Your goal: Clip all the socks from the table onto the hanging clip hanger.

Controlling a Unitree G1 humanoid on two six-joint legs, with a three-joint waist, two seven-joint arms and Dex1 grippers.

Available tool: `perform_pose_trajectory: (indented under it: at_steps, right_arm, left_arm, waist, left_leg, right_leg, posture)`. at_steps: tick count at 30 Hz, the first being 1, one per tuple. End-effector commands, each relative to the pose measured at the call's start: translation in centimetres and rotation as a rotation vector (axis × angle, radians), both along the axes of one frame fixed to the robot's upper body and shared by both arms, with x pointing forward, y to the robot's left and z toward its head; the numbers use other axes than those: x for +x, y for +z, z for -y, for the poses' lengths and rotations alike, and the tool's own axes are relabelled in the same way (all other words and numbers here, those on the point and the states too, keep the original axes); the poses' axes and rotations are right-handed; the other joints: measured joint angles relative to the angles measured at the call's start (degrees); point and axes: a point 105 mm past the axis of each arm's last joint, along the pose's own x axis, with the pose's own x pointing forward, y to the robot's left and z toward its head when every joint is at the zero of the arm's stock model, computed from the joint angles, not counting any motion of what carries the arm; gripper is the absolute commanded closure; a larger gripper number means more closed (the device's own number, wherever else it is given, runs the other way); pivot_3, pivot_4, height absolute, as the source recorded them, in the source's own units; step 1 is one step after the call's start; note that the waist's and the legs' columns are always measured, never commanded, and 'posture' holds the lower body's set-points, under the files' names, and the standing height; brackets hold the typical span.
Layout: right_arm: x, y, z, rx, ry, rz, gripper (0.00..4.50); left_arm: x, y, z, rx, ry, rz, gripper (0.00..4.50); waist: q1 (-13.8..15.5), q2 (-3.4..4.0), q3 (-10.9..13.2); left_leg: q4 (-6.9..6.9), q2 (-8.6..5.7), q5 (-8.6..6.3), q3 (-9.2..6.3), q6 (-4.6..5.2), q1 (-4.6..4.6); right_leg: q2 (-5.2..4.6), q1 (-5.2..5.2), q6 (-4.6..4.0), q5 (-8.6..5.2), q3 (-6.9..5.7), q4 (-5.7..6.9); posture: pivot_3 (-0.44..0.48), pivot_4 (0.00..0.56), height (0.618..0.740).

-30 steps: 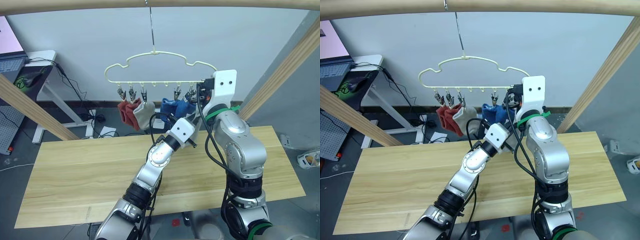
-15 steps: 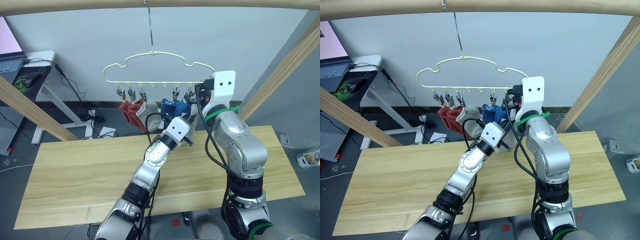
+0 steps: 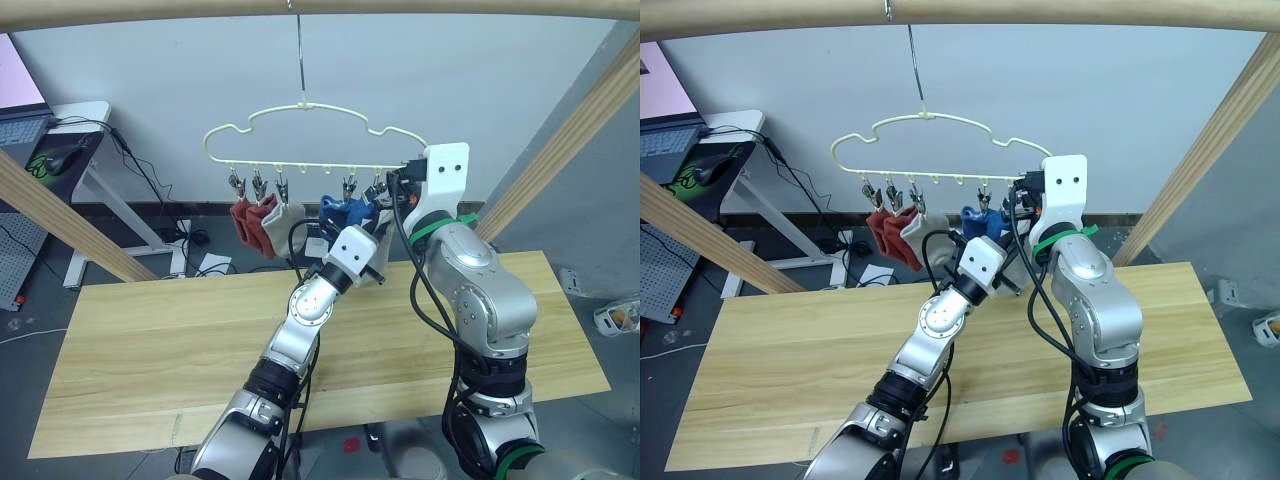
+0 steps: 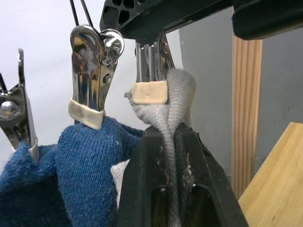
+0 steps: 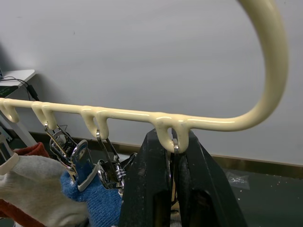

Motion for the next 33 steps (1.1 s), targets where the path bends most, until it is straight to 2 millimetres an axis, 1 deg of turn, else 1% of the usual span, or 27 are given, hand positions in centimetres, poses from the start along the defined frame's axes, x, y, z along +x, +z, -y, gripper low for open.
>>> perform_pose_trajectory:
  at_steps: [1, 2, 5, 6, 7, 8, 11, 12, 14, 15, 18, 22, 25, 27, 30, 31, 32, 33]
  right_arm:
    - [-0.6, 1.0, -0.3, 0.019, 0.019, 0.04, 4.5]
    - [-0.6, 1.0, -0.3, 0.022, 0.022, 0.04, 4.5]
    - [-0.7, 1.0, -0.4, 0.028, 0.026, 0.041, 3.6]
    - [-0.7, 1.0, -0.4, 0.03, 0.027, 0.041, 3.17]
    - [-0.7, 1.0, -0.4, 0.031, 0.028, 0.04, 2.84]
    - [-0.7, 0.9, -0.4, 0.031, 0.028, 0.041, 2.37]
    - [-0.7, 0.9, -0.3, 0.032, 0.027, 0.041, 1.26]
    - [-0.8, 0.9, -0.2, 0.033, 0.025, 0.042, 0.96]
    - [-0.8, 0.9, 0.1, 0.03, 0.022, 0.045, 0.2]
    - [-0.8, 0.9, 0.2, 0.029, 0.02, 0.047, 0.0]
    - [-1.0, 0.9, 0.8, 0.021, 0.015, 0.056, 0.0]
    - [-1.2, 0.8, 1.3, 0.007, 0.019, 0.069, 0.0]
    - [-1.6, 0.9, 2.3, -0.022, 0.027, 0.087, 0.0]
    - [-2.0, 0.9, 3.1, -0.051, 0.041, 0.096, 0.0]
    - [-2.8, 0.6, 4.1, -0.114, 0.098, 0.099, 0.0]
    - [-3.1, 0.5, 4.3, -0.136, 0.129, 0.097, 0.0]
    - [-3.6, 0.3, 4.4, -0.176, 0.177, 0.095, 0.0]
    - [-4.0, 0.1, 4.4, -0.202, 0.211, 0.092, 0.0]
  left_arm:
    - [-0.3, 1.6, 0.4, -0.044, -0.021, 0.054, 4.48]
    - [-0.3, 1.6, 0.4, -0.043, -0.021, 0.054, 4.48]
    - [-0.2, 1.5, 0.3, -0.041, -0.019, 0.052, 4.5]
    - [-0.2, 1.5, 0.3, -0.04, -0.017, 0.052, 4.5]
    - [-0.2, 1.4, 0.3, -0.04, -0.016, 0.052, 4.5]
    - [-0.2, 1.4, 0.2, -0.038, -0.013, 0.054, 4.5]
    - [-0.1, 1.4, 0.2, -0.034, -0.013, 0.056, 4.5]
    - [-0.1, 1.4, 0.2, -0.04, -0.018, 0.056, 4.5]
    - [-0.1, 1.2, 0.1, -0.039, -0.026, 0.041, 3.88]
    - [-0.1, 1.0, 0.1, -0.044, -0.03, 0.024, 3.67]
    - [-0.4, 0.0, 0.0, -0.04, -0.069, -0.047, 2.69]
    - [-1.4, -0.6, -0.3, -0.014, -0.128, -0.093, 1.57]
    - [-2.7, -1.1, -2.1, 0.034, -0.165, -0.136, 0.65]
    - [-3.4, -1.2, -4.1, 0.063, -0.167, -0.175, 0.03]
    - [-4.8, -1.0, -7.5, 0.101, -0.166, -0.254, 0.01]
    - [-5.3, -0.9, -8.4, 0.113, -0.174, -0.285, 0.01]
    - [-5.8, -0.8, -9.9, 0.123, -0.167, -0.327, 0.01]
    - [-6.1, -0.7, -10.7, 0.129, -0.165, -0.356, 0.01]
  waist:
    - [0.0, 0.0, 0.0]
    - [0.0, 0.0, 0.0]
    - [0.0, 0.0, 0.0]
    - [0.0, 0.0, 0.0]
    - [0.0, 0.0, 0.0]
    - [0.0, 0.0, 0.0]
    - [0.0, 0.0, 0.0]
    - [0.0, 0.0, 0.0]
    - [0.0, 0.0, 0.0]
    - [0.0, 0.0, 0.0]
    - [0.0, 0.0, 0.0]
    - [0.0, 0.0, 0.0]
    - [0.0, 0.0, 0.0]
    - [0.0, 0.0, 0.0]
    - [0.0, 0.0, 0.0]
    - [0.0, 0.0, 0.0]
    - [0.0, 0.0, 0.0]
    - [0.0, 0.0, 0.0]
  left_leg:
    - [0.0, 0.0, 0.0, 0.0, 0.0, 0.0]
    - [0.0, 0.0, 0.0, 0.0, 0.0, 0.0]
    - [0.0, 0.0, 0.0, 0.01, 0.0, 0.0]
    - [0.0, 0.0, 0.0, 0.01, 0.0, 0.0]
    - [0.0, 0.0, 0.0, 0.01, 0.0, 0.0]
    - [0.0, 0.0, 0.0, 0.0, 0.0, 0.0]
    - [0.0, 0.0, 0.0, 0.01, 0.0, 0.0]
    - [0.0, 0.0, 0.0, 0.0, 0.0, 0.0]
    - [0.0, 0.0, 0.0, 0.01, 0.0, 0.0]
    - [0.0, -0.01, 0.0, 0.01, 0.0, 0.0]
    - [0.0, 0.0, 0.0, 0.0, 0.0, 0.0]
    - [-0.01, 0.01, 0.0, 0.01, 0.0, 0.0]
    - [0.0, 0.01, 0.0, 0.0, -0.01, 0.02]
    - [-0.01, 0.06, 0.0, -0.01, -0.01, 0.06]
    - [0.0, 0.09, 0.01, 0.01, -0.01, 0.14]
    - [0.0, 0.09, 0.01, 0.02, -0.02, 0.18]
    - [0.0, 0.09, 0.01, 0.02, -0.02, 0.2]
    - [0.0, 0.09, 0.01, 0.03, -0.02, 0.24]
  right_leg:
    - [0.0, 0.0, 0.0, 0.0, 0.0, 0.0]
    - [0.0, 0.0, 0.0, 0.0, 0.0, 0.0]
    - [0.0, 0.0, 0.0, 0.0, 0.0, 0.0]
    - [0.0, 0.0, 0.0, 0.0, 0.0, 0.01]
    - [0.0, 0.0, 0.0, 0.0, 0.0, 0.01]
    - [0.0, 0.0, 0.0, 0.0, 0.0, 0.01]
    - [0.0, 0.0, 0.0, 0.0, 0.0, 0.01]
    - [0.0, 0.0, 0.0, 0.0, 0.0, 0.02]
    - [0.0, 0.0, 0.0, 0.0, 0.0, 0.02]
    - [0.0, 0.0, 0.0, 0.0, 0.0, 0.02]
    - [0.0, 0.0, 0.0, 0.0, -0.01, 0.01]
    - [0.01, -0.01, 0.0, 0.0, -0.01, 0.02]
    - [0.02, -0.01, 0.0, 0.0, 0.0, 0.06]
    - [0.04, 0.0, 0.0, 0.0, 0.01, 0.1]
    - [0.05, 0.0, 0.0, 0.0, 0.04, 0.2]
    - [0.05, 0.01, 0.01, -0.01, 0.06, 0.21]
    - [0.05, 0.02, 0.01, -0.01, 0.05, 0.21]
    - [0.05, 0.04, 0.05, -0.03, 0.06, 0.25]
  posture:
    - [-0.228, 0.259, 0.738]
    - [-0.223, 0.257, 0.738]
    - [-0.223, 0.257, 0.738]
    - [-0.223, 0.257, 0.738]
    - [-0.221, 0.254, 0.738]
    - [-0.221, 0.254, 0.738]
    - [-0.218, 0.252, 0.738]
    - [-0.216, 0.251, 0.738]
    - [-0.214, 0.25, 0.738]
    - [-0.211, 0.248, 0.738]
    - [-0.203, 0.243, 0.738]
    - [-0.201, 0.241, 0.738]
    - [-0.197, 0.238, 0.738]
    - [-0.195, 0.236, 0.738]
    - [-0.185, 0.233, 0.738]
    - [-0.18, 0.23, 0.738]
    - [-0.177, 0.227, 0.738]
    - [-0.177, 0.227, 0.738]
